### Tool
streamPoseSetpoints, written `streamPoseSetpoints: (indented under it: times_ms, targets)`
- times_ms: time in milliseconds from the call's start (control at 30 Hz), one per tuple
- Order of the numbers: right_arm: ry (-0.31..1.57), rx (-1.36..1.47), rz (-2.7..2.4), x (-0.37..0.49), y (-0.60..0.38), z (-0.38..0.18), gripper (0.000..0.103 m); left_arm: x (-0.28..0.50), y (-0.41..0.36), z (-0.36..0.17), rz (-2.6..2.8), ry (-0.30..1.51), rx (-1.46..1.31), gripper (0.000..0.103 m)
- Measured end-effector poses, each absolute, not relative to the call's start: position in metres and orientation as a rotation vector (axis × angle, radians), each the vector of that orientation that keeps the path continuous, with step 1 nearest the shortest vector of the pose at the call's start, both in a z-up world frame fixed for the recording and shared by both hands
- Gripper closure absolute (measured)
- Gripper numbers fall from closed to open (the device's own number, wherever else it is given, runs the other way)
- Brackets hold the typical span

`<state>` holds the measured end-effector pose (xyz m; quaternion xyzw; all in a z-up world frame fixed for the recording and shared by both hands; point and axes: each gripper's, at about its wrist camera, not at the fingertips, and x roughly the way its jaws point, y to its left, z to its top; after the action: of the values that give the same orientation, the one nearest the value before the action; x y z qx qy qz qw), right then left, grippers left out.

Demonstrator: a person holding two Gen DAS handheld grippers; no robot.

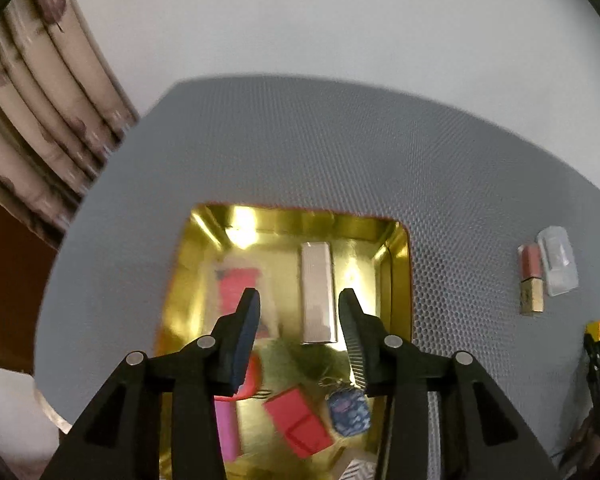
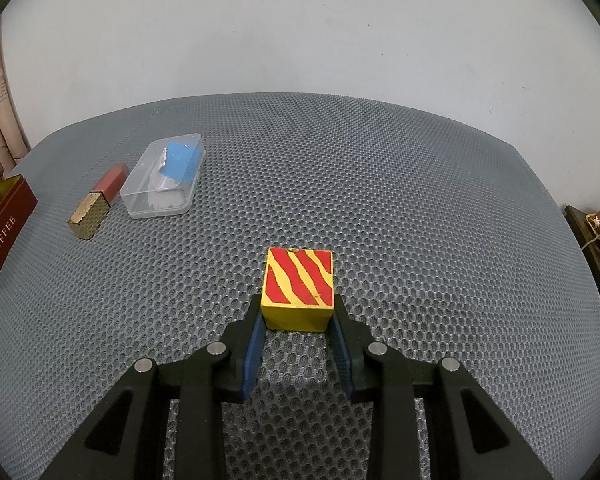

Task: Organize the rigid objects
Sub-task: 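Carry the gold bar into the gold tin and open the left gripper, then raise the open left gripper away from the tin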

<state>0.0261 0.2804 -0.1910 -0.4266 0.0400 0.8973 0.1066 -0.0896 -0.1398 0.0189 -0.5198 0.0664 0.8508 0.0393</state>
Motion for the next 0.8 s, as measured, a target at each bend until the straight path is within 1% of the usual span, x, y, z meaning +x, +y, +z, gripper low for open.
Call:
streamPoseSetpoints:
  times_ms: [67, 167, 267, 400, 533, 667, 800]
  targets:
    - [0.118, -1.256, 2.642, 0.026, 0.279, -0.191, 0.072, -0.087, -0.15, 0.034, 2.637, 0.202, -1.565, 0.064]
    - [0.122, -1.256, 2.643, 0.028, 0.277, -0.191, 0.072, -0.083, -0.169, 0.052, 2.691, 0.208, -1.529, 0.061]
    - [0.118, -1.256, 2.642, 0.028, 0.279, -0.192, 0.072, -0.081, -0.185, 0.059, 2.733, 0.217, -1.52, 0.058]
    - [0.114, -1.256, 2.641, 0.026, 0.279, -0.194, 0.072, -0.074, -0.209, 0.051, 2.756, 0.182, -1.56, 0.057]
    - [0.109, -1.257, 2.639, 0.026, 0.282, -0.194, 0.072, -0.061, -0.228, 0.034, 2.788, 0.069, -1.593, 0.055]
    - [0.099, -1.257, 2.635, 0.026, 0.286, -0.195, 0.072, -0.043, -0.234, 0.021, 2.859, 0.115, -1.579, 0.053]
    - [0.089, -1.257, 2.632, 0.026, 0.292, -0.195, 0.072, -0.025, -0.242, 0.015, 2.917, 0.101, -1.538, 0.045]
